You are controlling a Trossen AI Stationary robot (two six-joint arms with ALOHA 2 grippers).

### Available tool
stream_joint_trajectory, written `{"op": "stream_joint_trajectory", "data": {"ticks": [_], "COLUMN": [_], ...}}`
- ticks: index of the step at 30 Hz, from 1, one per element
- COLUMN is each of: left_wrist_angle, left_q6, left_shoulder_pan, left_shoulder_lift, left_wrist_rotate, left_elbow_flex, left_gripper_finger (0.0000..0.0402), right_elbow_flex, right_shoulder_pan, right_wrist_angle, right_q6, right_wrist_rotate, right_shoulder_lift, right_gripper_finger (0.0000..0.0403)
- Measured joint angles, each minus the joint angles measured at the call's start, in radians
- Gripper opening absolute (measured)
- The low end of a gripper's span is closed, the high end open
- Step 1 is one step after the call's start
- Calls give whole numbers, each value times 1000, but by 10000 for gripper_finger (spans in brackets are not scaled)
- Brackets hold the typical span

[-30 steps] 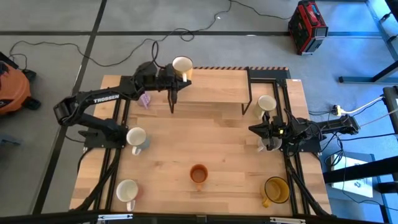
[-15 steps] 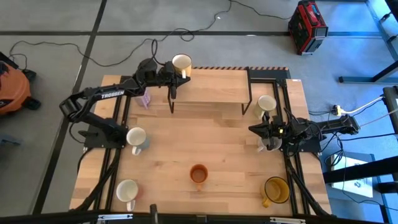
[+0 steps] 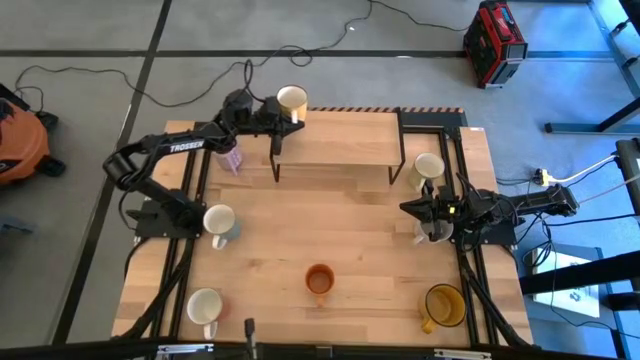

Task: Place coffee mugs
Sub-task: Put the light yellow mug on the shelf

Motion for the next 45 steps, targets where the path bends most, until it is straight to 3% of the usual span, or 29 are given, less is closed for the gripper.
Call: {"op": "stream_joint_trajectory", "data": {"ticks": [13,29,45], "left_wrist_angle": [1,-22,-113], "left_q6": [14,7,-37], "left_shoulder_pan": [46,8,8], "left_shoulder_lift": [4,3,-16], "left_wrist_rotate": [10,0,-47], "left_elbow_flex": [0,0,0], "left_gripper_finger": [18,29,104], "right_elbow_flex": [0,0,0], "right_shoulder_pan": [0,0,0], "right_wrist_angle": [0,0,0], "right_q6": [33,36,36], "right_wrist_rotate": [0,-1,-24], "right_shoulder_lift": [0,0,0], "right_gripper_finger": [10,10,10]}}
